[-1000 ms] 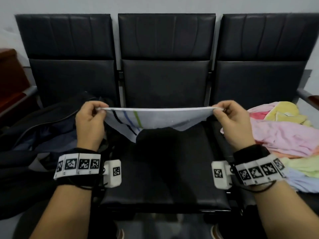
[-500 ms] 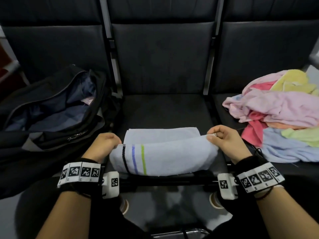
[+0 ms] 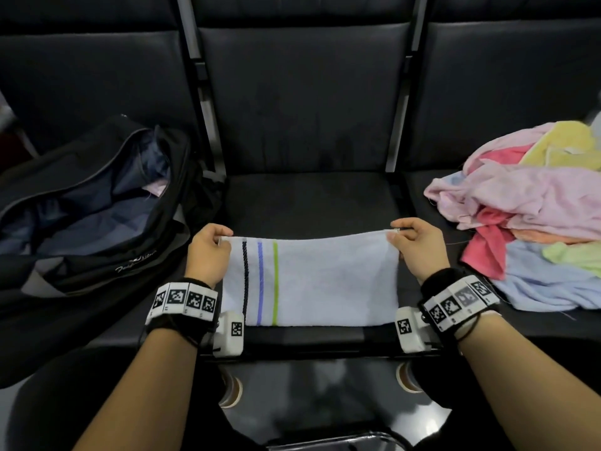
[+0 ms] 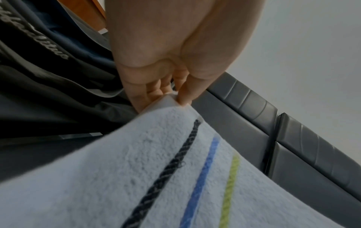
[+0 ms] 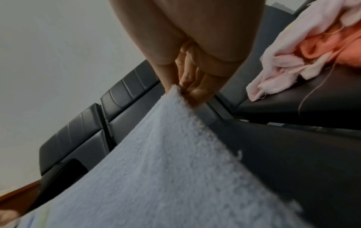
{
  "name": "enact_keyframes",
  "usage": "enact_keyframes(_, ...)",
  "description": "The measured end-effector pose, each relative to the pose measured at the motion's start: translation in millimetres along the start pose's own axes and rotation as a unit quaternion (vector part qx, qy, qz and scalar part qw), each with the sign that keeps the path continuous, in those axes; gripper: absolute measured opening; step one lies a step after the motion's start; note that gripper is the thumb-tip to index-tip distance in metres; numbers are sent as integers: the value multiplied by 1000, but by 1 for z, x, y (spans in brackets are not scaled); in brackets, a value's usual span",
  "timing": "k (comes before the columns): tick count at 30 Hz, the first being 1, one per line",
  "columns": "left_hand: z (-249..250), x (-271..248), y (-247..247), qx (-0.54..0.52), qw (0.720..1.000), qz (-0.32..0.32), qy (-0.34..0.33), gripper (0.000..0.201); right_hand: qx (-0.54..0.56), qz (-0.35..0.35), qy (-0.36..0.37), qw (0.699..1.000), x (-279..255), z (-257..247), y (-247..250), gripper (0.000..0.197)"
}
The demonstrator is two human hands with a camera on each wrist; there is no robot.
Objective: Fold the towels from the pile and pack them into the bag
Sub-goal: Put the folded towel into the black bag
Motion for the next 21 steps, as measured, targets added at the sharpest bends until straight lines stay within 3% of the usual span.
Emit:
enact_keyframes(4, -6, 19, -14, 0, 1000, 0, 15, 21, -74, 19, -2, 997, 21, 6, -9, 19)
enact_keyframes(8, -30, 7, -29, 53, 994, -57, 79, 43, -216, -44, -78, 972, 16, 34, -14, 43)
enact_keyframes(12, -52, -15, -25, 123, 982, -93, 106, 29, -250, -52, -105, 961, -1, 56, -16, 25)
enact_keyframes(15, -54, -25, -23, 125, 983, -90, 103, 26, -231, -77, -129, 961, -9, 56, -25, 20)
enact_keyframes(17, -53, -30, -24, 130, 981, -96, 105, 27, -159, -87, -163, 970, -13, 54, -30, 29)
enact_keyframes(21, -50, -38, -25, 156, 975, -120, 103, 26, -21, -98, -207, 973, -18, 44, -25, 18)
Point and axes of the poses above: each hand's wrist, its own x-axis towards the middle knuckle, its own y-axis out of the back of the hand, z = x × y, the point moved 1 cm from there along x, towards the middle knuckle, and after that the axes turned 4 degrees about -y, right-handed, at the moved point
